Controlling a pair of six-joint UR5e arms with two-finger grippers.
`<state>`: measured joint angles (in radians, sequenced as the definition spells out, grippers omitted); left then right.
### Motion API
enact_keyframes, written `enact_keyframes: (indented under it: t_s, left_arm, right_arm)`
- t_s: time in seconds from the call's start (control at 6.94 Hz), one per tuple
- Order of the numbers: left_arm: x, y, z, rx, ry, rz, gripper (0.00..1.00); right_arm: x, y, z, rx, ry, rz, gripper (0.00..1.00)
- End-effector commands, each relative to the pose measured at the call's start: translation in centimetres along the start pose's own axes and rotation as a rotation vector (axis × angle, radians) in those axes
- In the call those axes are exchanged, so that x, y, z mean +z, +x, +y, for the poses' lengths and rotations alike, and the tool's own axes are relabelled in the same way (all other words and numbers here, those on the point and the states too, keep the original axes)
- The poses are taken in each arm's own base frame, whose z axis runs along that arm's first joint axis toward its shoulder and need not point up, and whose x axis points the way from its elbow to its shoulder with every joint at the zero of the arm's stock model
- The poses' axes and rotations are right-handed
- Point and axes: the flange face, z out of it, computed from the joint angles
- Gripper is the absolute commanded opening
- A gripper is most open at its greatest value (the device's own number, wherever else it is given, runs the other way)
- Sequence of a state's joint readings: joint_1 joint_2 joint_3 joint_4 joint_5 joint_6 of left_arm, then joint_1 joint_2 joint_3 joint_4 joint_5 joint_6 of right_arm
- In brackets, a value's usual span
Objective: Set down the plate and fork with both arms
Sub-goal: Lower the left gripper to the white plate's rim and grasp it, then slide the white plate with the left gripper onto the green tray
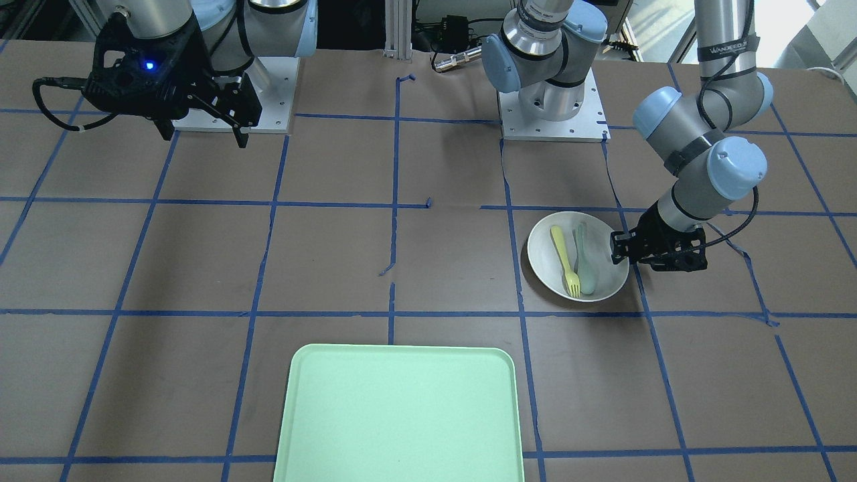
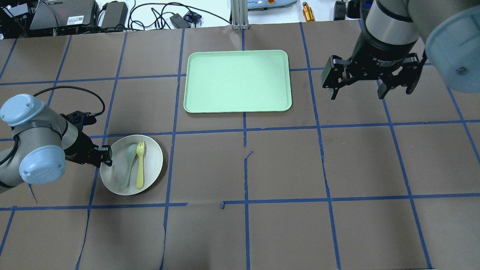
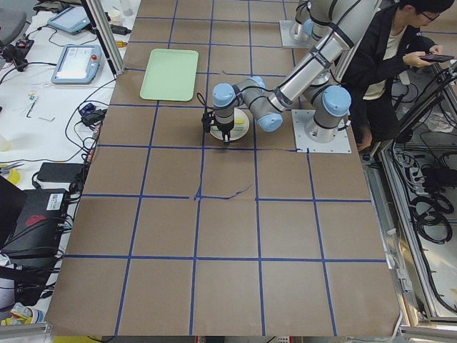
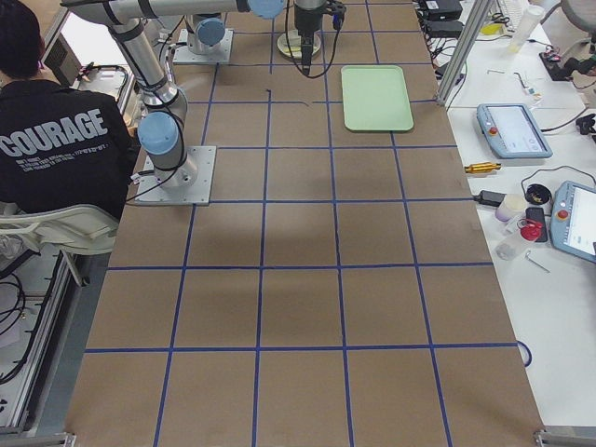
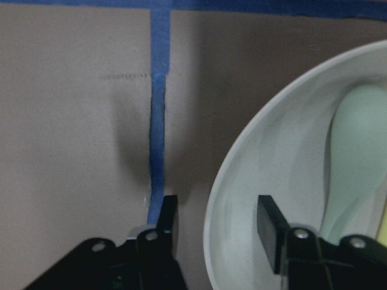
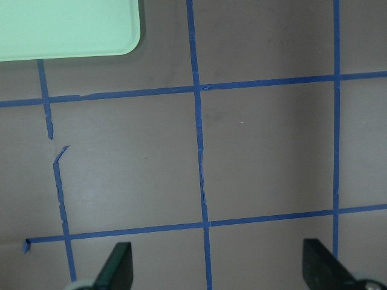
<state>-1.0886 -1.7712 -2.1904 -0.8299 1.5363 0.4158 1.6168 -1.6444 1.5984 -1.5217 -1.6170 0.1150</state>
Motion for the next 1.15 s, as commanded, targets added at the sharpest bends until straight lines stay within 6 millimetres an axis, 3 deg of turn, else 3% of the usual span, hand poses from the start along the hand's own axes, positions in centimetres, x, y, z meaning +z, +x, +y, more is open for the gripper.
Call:
enact_keyframes:
  t_s: [0.0,0.29,0.58,0.72,1.01]
  left_arm:
    - [0.0,0.0,0.0,-0.003,-0.005,0.006,0.0]
    - [-1.6,0.0,-1.3,0.008,0.036,0.024,0.0]
    - [-6.1,0.9,-6.8,0.041,0.065,0.241,0.0]
    - [-7.3,4.4,-10.6,0.099,0.08,0.286,0.0]
    - [-8.0,14.0,-20.0,0.172,0.116,0.313,0.0]
  right_arm:
    - [0.0,0.0,0.0,0.0,0.0,0.001,1.0]
    - [0.0,0.0,0.0,0.0,0.0,0.001,1.0]
    - [0.1,0.0,0.0,0.0,-0.001,0.002,1.0]
    - [0.1,0.0,0.0,0.0,-0.002,0.0,1.0]
    - [0.1,0.0,0.0,0.0,-0.002,0.0,1.0]
